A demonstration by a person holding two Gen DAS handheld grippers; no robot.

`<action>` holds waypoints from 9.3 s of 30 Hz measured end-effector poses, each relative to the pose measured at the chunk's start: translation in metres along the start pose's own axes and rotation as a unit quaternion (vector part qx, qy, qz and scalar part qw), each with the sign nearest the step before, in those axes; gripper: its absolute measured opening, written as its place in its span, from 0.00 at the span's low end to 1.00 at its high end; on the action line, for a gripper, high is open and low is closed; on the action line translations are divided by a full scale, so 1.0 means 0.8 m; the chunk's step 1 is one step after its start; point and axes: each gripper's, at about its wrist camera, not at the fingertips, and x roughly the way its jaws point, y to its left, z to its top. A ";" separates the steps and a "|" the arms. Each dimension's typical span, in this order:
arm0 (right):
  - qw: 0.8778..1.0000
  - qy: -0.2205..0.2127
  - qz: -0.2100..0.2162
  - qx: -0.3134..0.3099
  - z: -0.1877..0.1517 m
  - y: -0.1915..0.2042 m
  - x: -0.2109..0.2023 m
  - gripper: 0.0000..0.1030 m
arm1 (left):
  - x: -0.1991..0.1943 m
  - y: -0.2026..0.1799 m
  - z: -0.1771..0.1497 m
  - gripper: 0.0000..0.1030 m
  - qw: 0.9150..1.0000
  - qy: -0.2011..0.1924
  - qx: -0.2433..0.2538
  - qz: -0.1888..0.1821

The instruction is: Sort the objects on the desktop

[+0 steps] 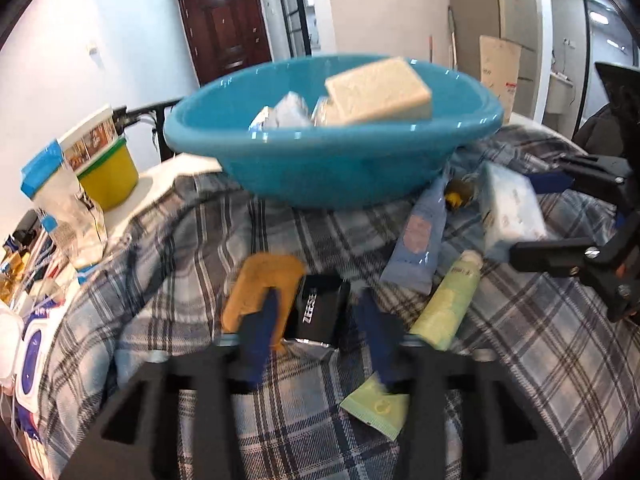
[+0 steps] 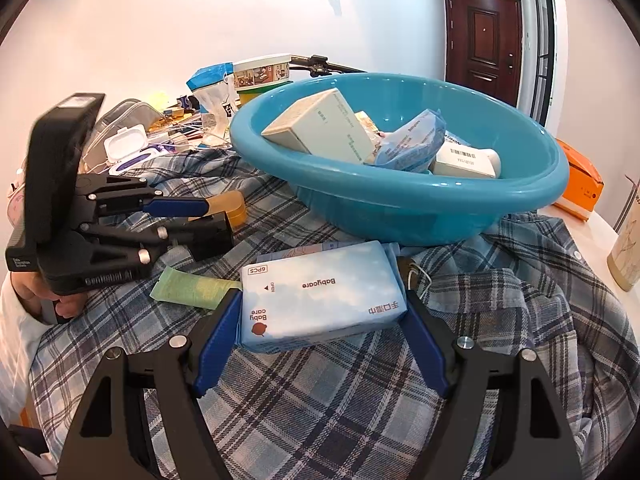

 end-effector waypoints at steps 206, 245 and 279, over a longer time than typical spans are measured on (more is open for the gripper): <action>0.966 -0.208 -0.090 0.122 0.095 -0.044 -0.046 0.74 | -0.033 0.020 0.158 1.00 0.980 -0.168 -0.071 0.085; 0.973 -0.187 -0.103 0.091 0.101 -0.029 -0.036 1.00 | -0.058 0.020 0.160 1.00 0.978 -0.179 -0.080 0.073; 0.975 -0.181 -0.098 0.083 0.098 -0.015 -0.076 1.00 | -0.117 -0.015 0.049 1.00 0.979 -0.180 -0.091 0.035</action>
